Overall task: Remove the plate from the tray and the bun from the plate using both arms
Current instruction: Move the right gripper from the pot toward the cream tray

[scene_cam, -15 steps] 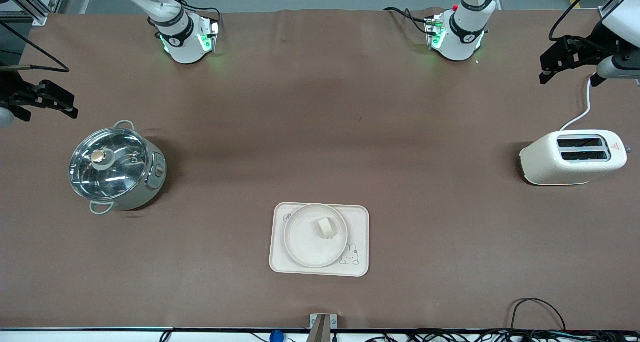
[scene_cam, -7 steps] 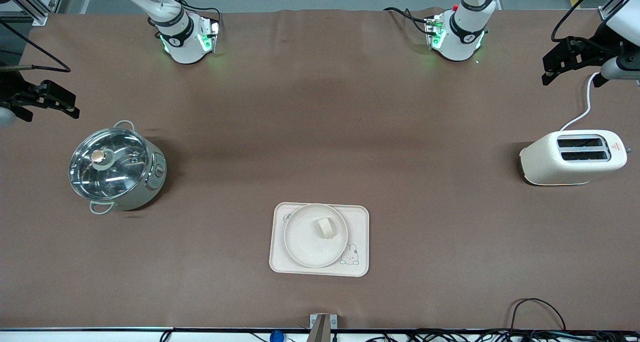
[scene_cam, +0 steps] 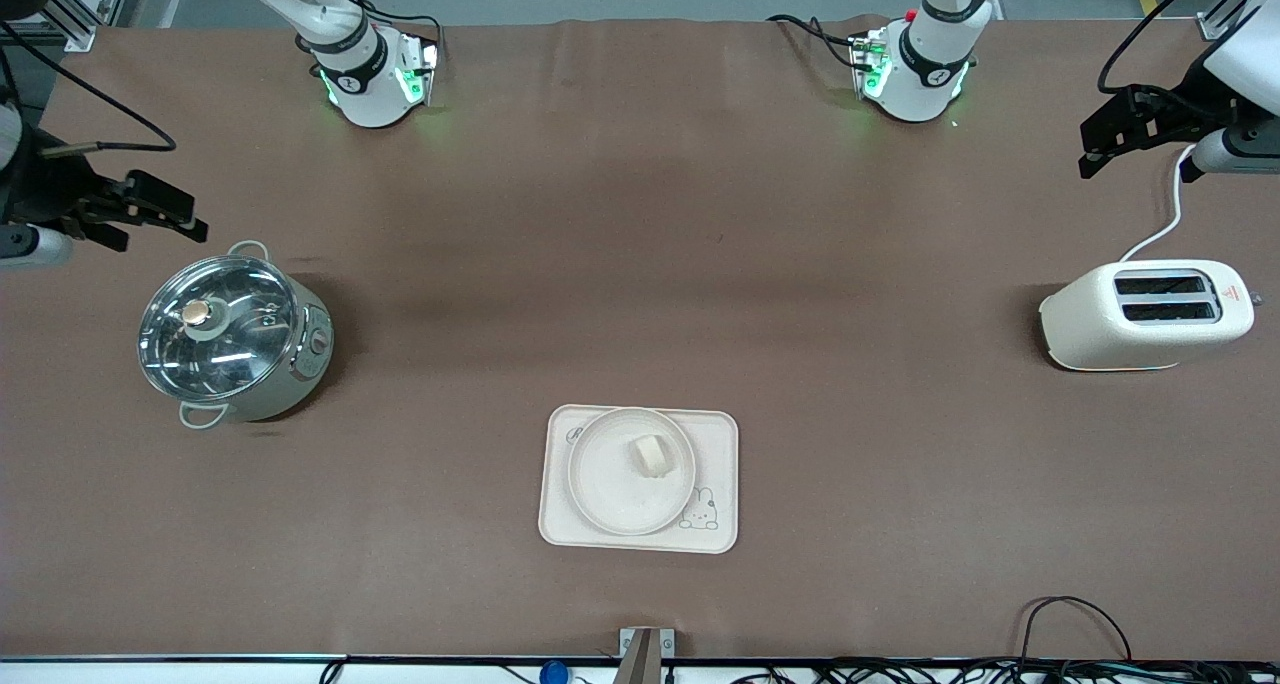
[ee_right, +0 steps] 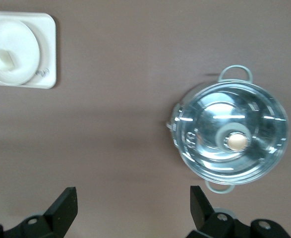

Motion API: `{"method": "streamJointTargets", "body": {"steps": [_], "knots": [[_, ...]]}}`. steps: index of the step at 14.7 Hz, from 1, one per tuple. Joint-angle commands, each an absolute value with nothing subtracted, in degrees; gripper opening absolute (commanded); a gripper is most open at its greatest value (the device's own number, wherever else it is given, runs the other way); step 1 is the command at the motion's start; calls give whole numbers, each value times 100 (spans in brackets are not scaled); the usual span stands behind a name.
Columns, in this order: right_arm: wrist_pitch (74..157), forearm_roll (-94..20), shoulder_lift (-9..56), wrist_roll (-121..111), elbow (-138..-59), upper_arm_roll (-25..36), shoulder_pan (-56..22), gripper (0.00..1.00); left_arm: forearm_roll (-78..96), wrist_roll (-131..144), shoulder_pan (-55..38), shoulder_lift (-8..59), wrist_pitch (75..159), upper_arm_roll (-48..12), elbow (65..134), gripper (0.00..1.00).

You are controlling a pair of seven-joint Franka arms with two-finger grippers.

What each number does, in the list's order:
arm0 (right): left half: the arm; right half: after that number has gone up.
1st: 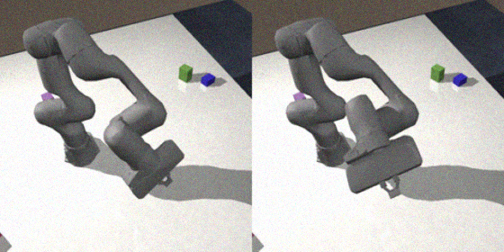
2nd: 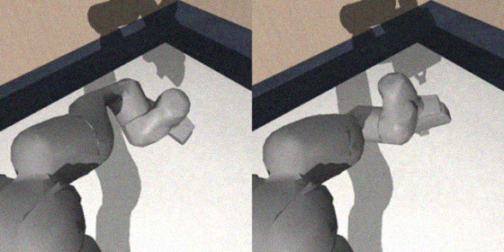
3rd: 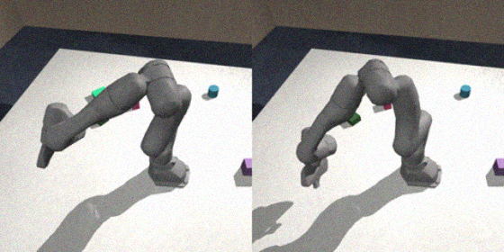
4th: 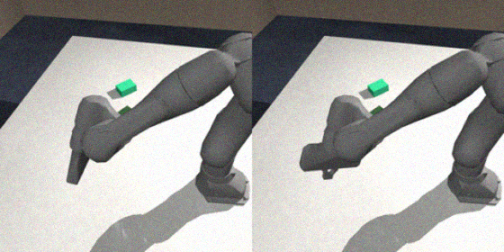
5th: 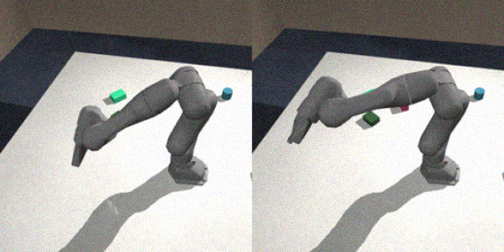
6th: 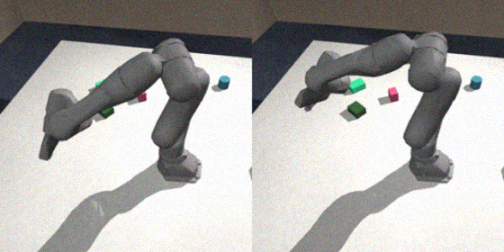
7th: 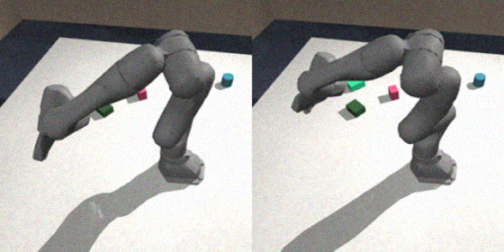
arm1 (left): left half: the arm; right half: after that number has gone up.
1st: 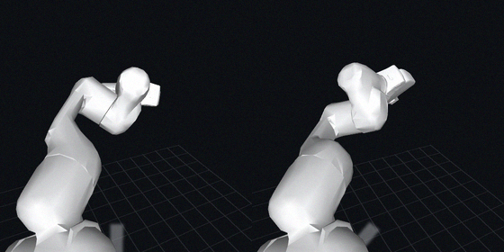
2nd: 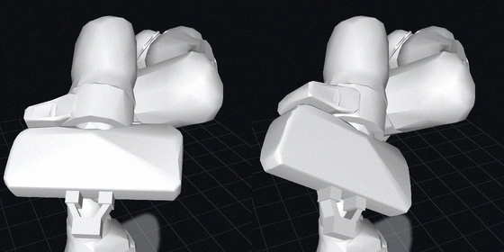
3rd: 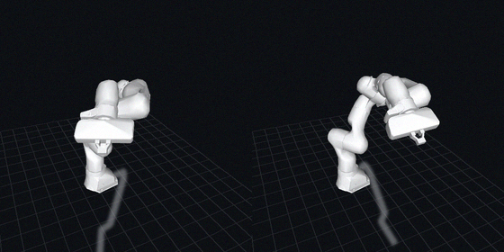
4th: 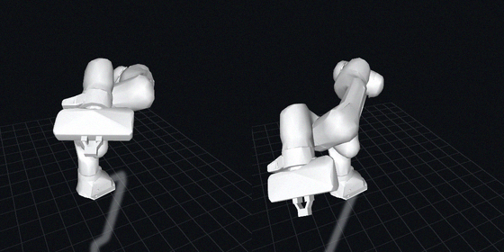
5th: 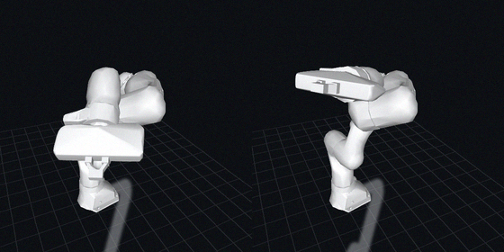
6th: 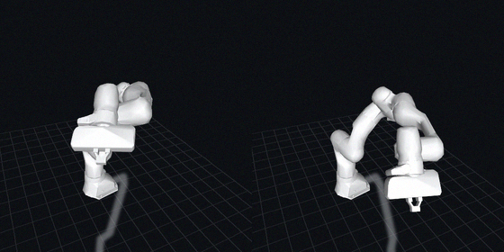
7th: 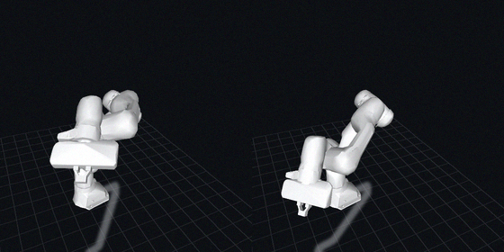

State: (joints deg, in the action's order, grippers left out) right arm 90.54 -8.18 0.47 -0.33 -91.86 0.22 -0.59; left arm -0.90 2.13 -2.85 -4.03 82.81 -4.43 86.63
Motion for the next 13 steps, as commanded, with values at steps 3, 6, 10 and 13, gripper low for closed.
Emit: {"method": "streamJointTargets", "body": {"steps": [3,6,10,13], "knots": [[9807,-1045,254,1166,-9536,53,-711,100,-70,193,-308,-352,8183,-439,8525,100],[10360,-1072,702,1730,-9536,53,-1185,100,-62,141,-325,-282,8183,-448,8525,100],[11352,-1327,1509,1863,-9466,53,-1634,100,-44,167,-352,-237,8183,-457,8376,100],[12372,-1730,2116,2055,-9466,53,-1977,100,-53,141,-334,-237,8183,-466,8376,100]]}}
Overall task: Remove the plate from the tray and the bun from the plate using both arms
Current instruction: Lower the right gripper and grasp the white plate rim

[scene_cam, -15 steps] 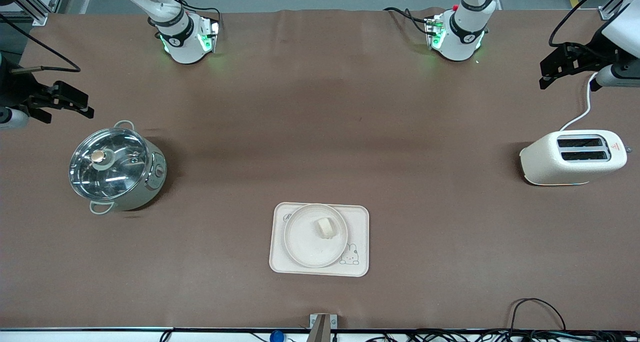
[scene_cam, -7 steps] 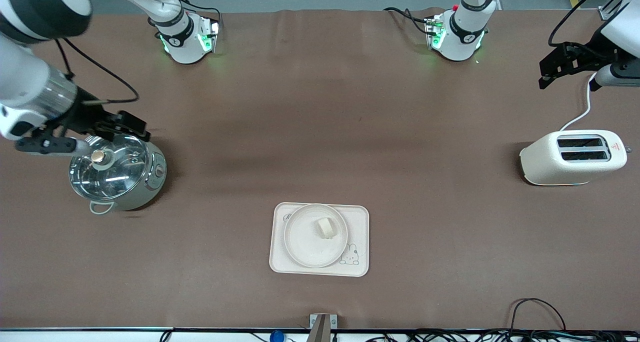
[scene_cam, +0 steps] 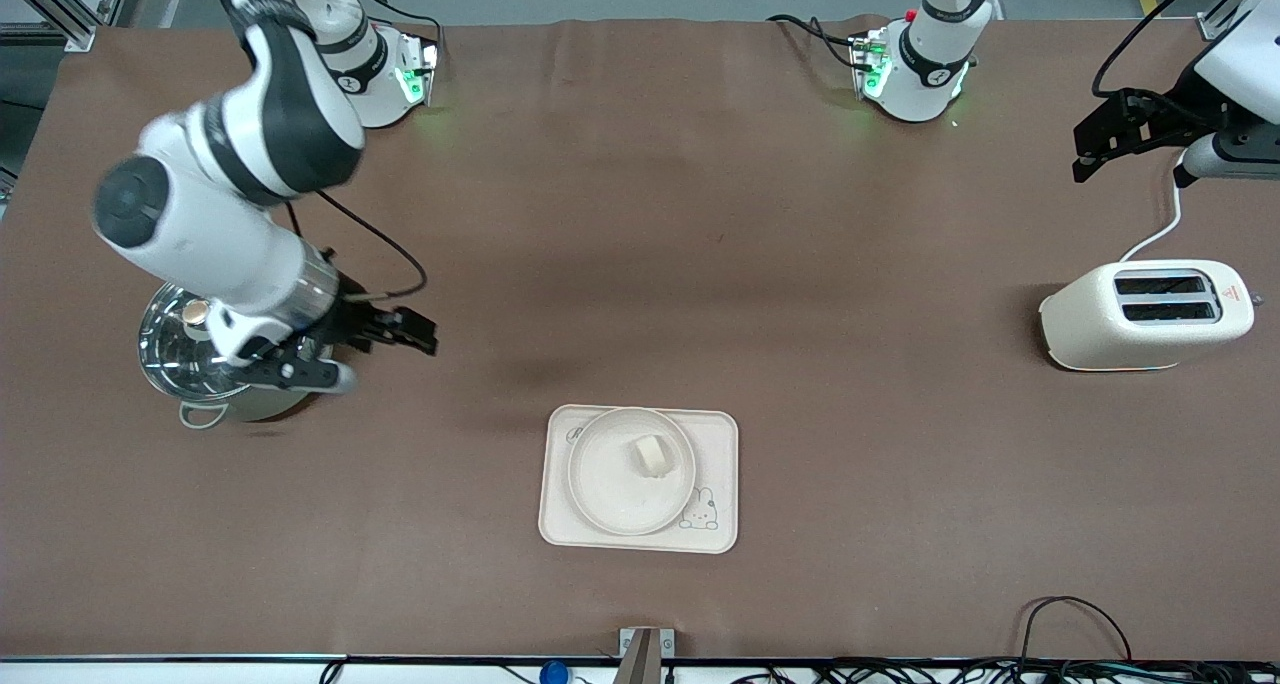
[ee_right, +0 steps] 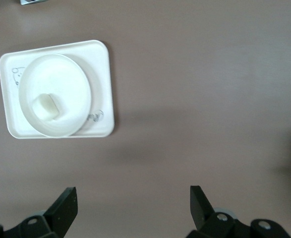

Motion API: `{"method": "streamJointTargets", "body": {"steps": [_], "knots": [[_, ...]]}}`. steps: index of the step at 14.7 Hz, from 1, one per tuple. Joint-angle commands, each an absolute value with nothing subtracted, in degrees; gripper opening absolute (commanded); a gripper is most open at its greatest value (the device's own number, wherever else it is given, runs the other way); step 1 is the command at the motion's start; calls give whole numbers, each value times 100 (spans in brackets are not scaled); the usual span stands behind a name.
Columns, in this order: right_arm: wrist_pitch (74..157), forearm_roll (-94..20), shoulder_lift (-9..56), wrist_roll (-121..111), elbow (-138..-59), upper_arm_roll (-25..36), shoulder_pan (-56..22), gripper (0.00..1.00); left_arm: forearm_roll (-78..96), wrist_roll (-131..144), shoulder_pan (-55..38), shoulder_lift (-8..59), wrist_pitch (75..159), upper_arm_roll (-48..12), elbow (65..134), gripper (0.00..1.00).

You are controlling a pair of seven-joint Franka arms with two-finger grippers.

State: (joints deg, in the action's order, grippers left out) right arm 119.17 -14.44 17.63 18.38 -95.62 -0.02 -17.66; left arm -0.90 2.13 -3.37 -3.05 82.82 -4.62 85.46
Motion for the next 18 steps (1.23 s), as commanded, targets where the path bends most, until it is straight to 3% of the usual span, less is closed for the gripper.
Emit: {"method": "streamJointTargets", "body": {"steps": [1,4,9,12,15,16,18], "knots": [[12732,-1784,2336,2274,-9457,53,-2108,100,-53,141,-343,-237,8183,-475,8376,100],[13910,-1793,3108,2977,-9300,44,-2574,100,-53,132,-343,-237,8183,-475,8385,100],[14448,-1934,4612,3507,-8184,44,-2970,100,-53,132,-334,-246,8174,-475,8385,100],[15229,-1934,5149,3428,-8051,44,-3102,100,-62,132,-343,-246,8174,-483,8385,100],[15240,-1942,5370,3428,-7787,44,-3050,100,-53,132,-352,-237,8174,-483,8402,100],[15249,-1942,5379,3436,-7787,18,-3041,96,-53,141,-352,-229,8174,-483,8402,100],[15240,-1942,5379,3437,-7787,0,-3015,68,-53,141,-360,-229,8174,-483,8402,100]]}}
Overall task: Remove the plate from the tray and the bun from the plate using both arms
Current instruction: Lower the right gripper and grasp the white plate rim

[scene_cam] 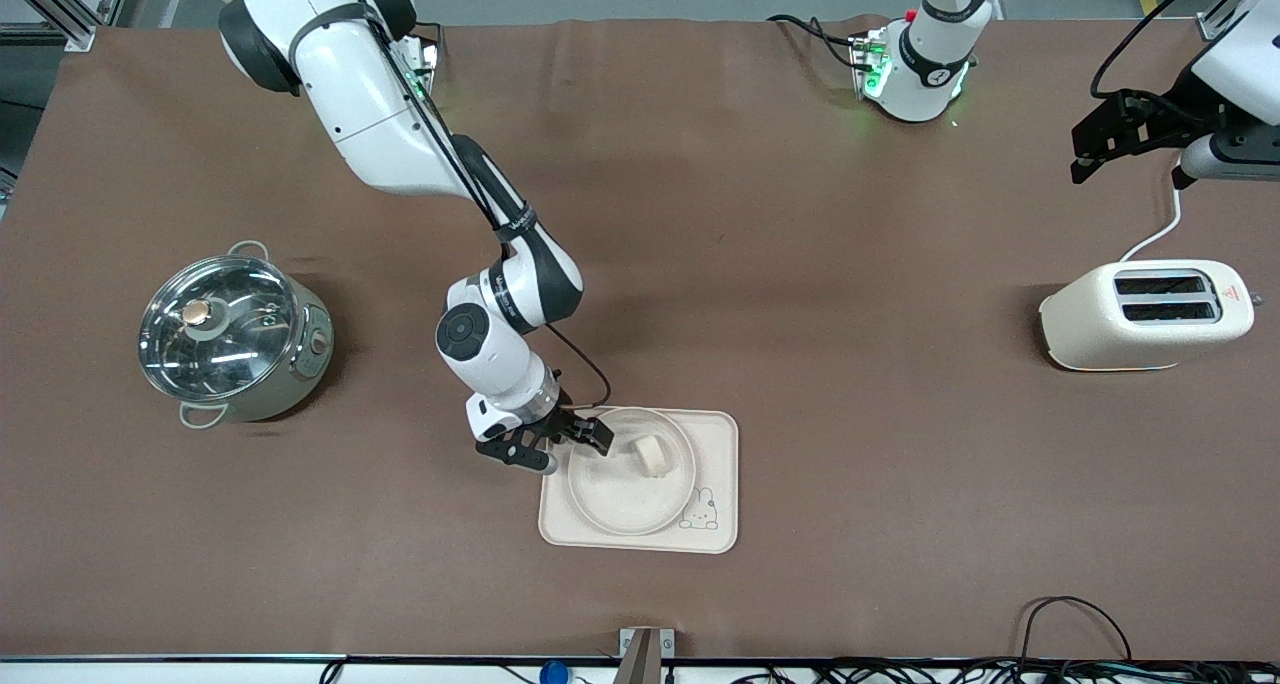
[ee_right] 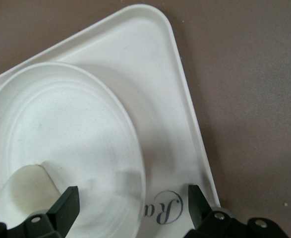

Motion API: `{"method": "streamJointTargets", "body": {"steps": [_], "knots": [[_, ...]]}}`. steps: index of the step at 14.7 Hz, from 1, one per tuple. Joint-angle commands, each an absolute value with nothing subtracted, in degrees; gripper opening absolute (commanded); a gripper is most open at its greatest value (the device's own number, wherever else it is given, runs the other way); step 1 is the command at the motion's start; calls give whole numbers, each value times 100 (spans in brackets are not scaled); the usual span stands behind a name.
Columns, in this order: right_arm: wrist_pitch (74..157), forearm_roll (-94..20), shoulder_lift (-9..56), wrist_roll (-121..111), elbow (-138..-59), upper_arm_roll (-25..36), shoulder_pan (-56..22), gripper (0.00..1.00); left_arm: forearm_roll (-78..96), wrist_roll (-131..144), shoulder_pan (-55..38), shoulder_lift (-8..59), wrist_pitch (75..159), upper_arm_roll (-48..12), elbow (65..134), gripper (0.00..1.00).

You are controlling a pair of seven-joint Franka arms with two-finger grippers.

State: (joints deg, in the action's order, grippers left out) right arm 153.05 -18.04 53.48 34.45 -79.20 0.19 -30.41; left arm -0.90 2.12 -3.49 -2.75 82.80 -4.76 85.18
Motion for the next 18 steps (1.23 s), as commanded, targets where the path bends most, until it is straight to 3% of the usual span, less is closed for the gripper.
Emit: {"method": "streamJointTargets", "body": {"steps": [1,4,9,18], "knots": [[15240,-1942,5388,3437,-7787,0,-3015,52,-53,141,-360,-229,8183,-483,8402,100],[15249,-1942,5423,3419,-7787,9,-3015,22,-53,141,-360,-229,8174,-483,8402,100],[15284,-1925,5475,3244,-7796,9,-3067,2,-44,132,-343,-229,8174,-483,8402,100],[15310,-2398,5397,3217,-7787,-246,-2892,0,-35,141,-352,-220,8174,-483,8411,100]]}}
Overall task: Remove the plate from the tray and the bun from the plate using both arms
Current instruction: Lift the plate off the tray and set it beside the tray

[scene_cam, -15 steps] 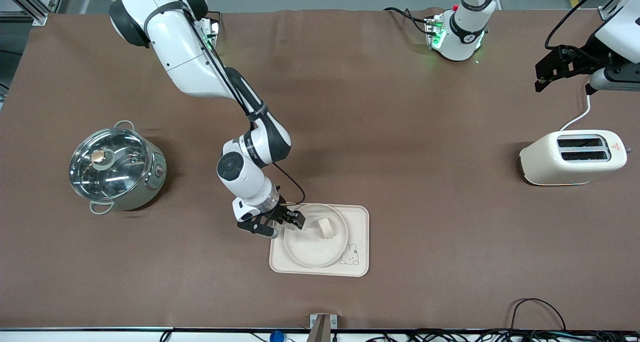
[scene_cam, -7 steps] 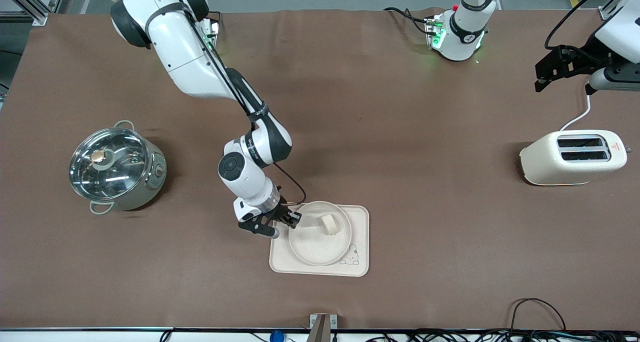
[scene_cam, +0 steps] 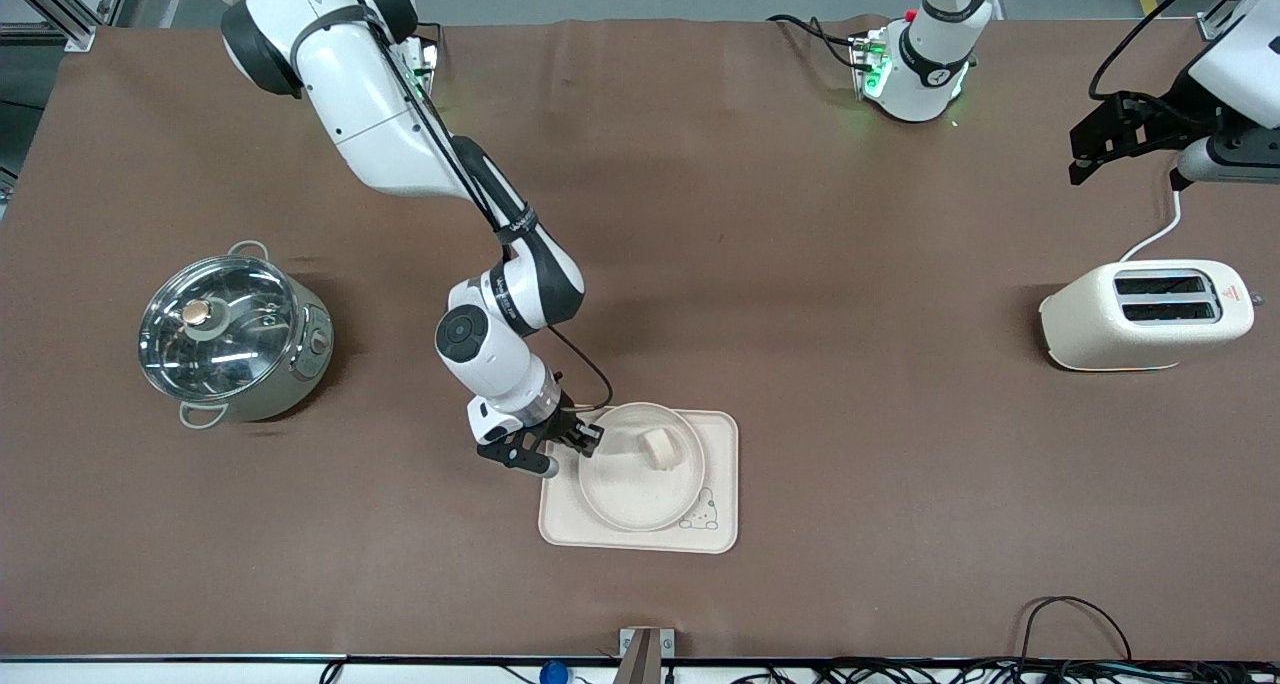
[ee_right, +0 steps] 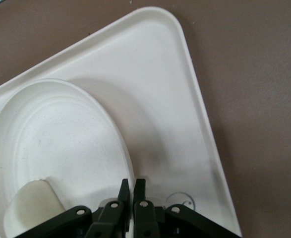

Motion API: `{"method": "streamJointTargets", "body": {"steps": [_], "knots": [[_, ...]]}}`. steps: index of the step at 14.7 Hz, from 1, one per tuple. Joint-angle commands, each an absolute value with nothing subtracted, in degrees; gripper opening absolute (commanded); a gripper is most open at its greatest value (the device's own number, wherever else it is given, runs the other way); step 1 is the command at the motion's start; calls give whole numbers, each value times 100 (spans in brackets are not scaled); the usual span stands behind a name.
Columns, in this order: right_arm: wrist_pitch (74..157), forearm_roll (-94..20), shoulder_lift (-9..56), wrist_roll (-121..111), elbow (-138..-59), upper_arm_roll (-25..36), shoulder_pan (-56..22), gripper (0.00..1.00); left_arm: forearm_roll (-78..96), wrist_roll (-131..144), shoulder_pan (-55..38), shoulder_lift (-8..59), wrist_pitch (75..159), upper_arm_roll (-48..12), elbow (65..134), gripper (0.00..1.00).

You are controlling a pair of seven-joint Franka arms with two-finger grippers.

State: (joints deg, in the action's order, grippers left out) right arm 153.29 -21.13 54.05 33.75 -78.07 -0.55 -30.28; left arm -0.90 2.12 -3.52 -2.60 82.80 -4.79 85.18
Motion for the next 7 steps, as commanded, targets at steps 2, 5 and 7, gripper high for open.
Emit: {"method": "streamJointTargets", "body": {"steps": [2,5,7], "knots": [[15407,-2601,5309,3165,-7787,-691,-2525,0,-35,141,-360,-220,8174,-483,8411,100],[15486,-2610,5230,2550,-8058,-1668,-1680,0,-35,158,-369,-220,8174,-483,8420,100],[15696,-2610,5168,2522,-8269,-1758,-1687,0,-26,158,-369,-220,8174,-483,8429,100]]}}
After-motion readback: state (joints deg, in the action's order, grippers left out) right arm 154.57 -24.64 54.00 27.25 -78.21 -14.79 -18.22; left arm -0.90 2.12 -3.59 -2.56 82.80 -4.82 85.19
